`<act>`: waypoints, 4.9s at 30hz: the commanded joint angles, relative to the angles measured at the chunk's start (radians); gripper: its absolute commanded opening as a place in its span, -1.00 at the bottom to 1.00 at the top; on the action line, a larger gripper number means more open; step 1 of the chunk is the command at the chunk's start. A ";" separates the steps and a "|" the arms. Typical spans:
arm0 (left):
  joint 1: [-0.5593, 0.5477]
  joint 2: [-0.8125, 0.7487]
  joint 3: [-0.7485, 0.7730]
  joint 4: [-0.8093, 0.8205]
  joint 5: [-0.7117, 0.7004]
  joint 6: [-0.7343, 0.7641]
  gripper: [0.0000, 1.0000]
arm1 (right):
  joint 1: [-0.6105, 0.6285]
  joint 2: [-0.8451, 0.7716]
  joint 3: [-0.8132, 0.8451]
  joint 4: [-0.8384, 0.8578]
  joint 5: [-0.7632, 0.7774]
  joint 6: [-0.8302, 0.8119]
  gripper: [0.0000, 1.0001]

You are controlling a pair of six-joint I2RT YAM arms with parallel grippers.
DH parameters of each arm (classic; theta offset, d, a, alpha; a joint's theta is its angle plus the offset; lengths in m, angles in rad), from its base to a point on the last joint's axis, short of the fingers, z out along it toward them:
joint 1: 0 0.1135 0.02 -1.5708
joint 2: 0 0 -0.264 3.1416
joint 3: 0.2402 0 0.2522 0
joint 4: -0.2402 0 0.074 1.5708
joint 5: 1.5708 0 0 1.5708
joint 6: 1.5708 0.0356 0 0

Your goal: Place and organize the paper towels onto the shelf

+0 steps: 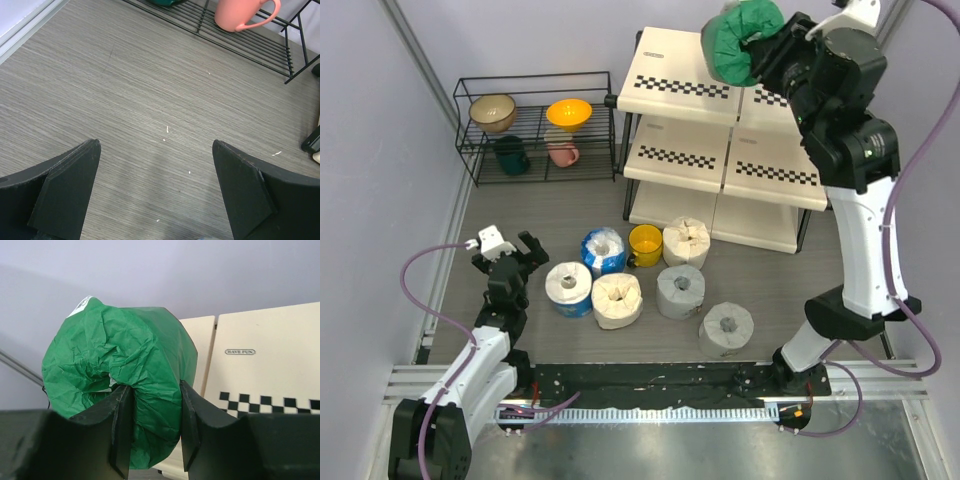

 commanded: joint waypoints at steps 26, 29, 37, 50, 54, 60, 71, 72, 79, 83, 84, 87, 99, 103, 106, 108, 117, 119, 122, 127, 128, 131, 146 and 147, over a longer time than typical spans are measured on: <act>0.004 0.005 0.029 0.060 0.003 -0.007 0.99 | 0.004 0.139 -0.009 0.273 -0.182 0.029 -0.50; 0.004 0.002 0.028 0.060 -0.001 -0.009 1.00 | 0.004 0.153 -0.009 0.273 -0.183 0.031 -0.46; 0.003 0.006 0.031 0.057 -0.007 -0.009 1.00 | 0.004 0.168 -0.012 0.278 -0.189 0.035 -0.28; 0.003 0.009 0.034 0.054 -0.014 -0.012 1.00 | 0.004 0.163 -0.007 0.302 -0.182 0.028 0.16; 0.004 0.008 0.032 0.054 -0.014 -0.013 0.99 | 0.004 0.159 -0.006 0.309 -0.182 0.023 0.18; 0.003 0.009 0.032 0.054 -0.014 -0.012 0.99 | 0.004 0.160 -0.007 0.336 -0.220 0.028 0.21; 0.003 0.009 0.032 0.054 -0.014 -0.012 0.99 | 0.003 0.171 0.006 0.356 -0.275 0.045 0.24; 0.003 0.011 0.031 0.054 -0.014 -0.013 0.99 | 0.004 0.168 0.002 0.355 -0.277 0.045 0.24; 0.003 0.008 0.032 0.053 -0.018 -0.013 0.99 | 0.003 0.036 -0.148 0.405 -0.350 0.057 0.24; 0.003 0.003 0.031 0.053 -0.020 -0.015 0.99 | 0.010 -0.020 -0.164 0.365 -0.462 0.091 0.24; 0.003 0.003 0.031 0.053 -0.018 -0.015 0.99 | 0.013 -0.037 -0.197 0.356 -0.477 0.094 0.23; 0.003 0.003 0.031 0.053 -0.018 -0.017 1.00 | 0.053 -0.146 -0.338 0.371 -0.485 0.089 0.22; 0.004 0.014 0.035 0.054 -0.006 -0.013 0.99 | 0.370 -0.421 -0.955 0.447 -0.275 0.155 0.23; 0.004 0.015 0.037 0.053 -0.006 -0.013 0.99 | 0.516 -0.340 -1.026 0.395 -0.130 0.150 0.22; 0.004 0.009 0.034 0.053 -0.009 -0.013 0.99 | 0.553 -0.297 -1.109 0.431 -0.102 0.199 0.22; 0.003 0.003 0.032 0.050 -0.009 -0.013 0.99 | 0.553 -0.288 -1.176 0.477 -0.081 0.242 0.23; 0.004 -0.009 0.026 0.047 -0.010 -0.015 0.99 | 0.553 -0.117 -1.219 0.520 -0.132 0.382 0.32; 0.004 -0.009 0.025 0.045 -0.010 -0.015 0.99 | 0.553 -0.105 -1.234 0.554 -0.146 0.405 0.32; 0.003 -0.014 0.023 0.045 -0.010 -0.017 0.99 | 0.553 -0.068 -1.235 0.563 -0.126 0.433 0.32; 0.004 -0.015 0.023 0.047 -0.012 -0.017 0.99 | 0.552 -0.007 -1.219 0.562 -0.094 0.483 0.32; 0.004 -0.015 0.023 0.045 -0.014 -0.018 0.99 | 0.552 0.004 -1.206 0.562 -0.091 0.488 0.32; 0.003 -0.012 0.023 0.045 -0.014 -0.018 0.99 | 0.552 0.048 -1.173 0.540 -0.079 0.502 0.32; 0.004 -0.012 0.023 0.043 -0.017 -0.020 0.99 | 0.543 0.174 -1.132 0.513 -0.057 0.552 0.28; 0.003 -0.012 0.025 0.043 -0.017 -0.020 0.99 | 0.543 0.179 -1.127 0.508 -0.053 0.552 0.27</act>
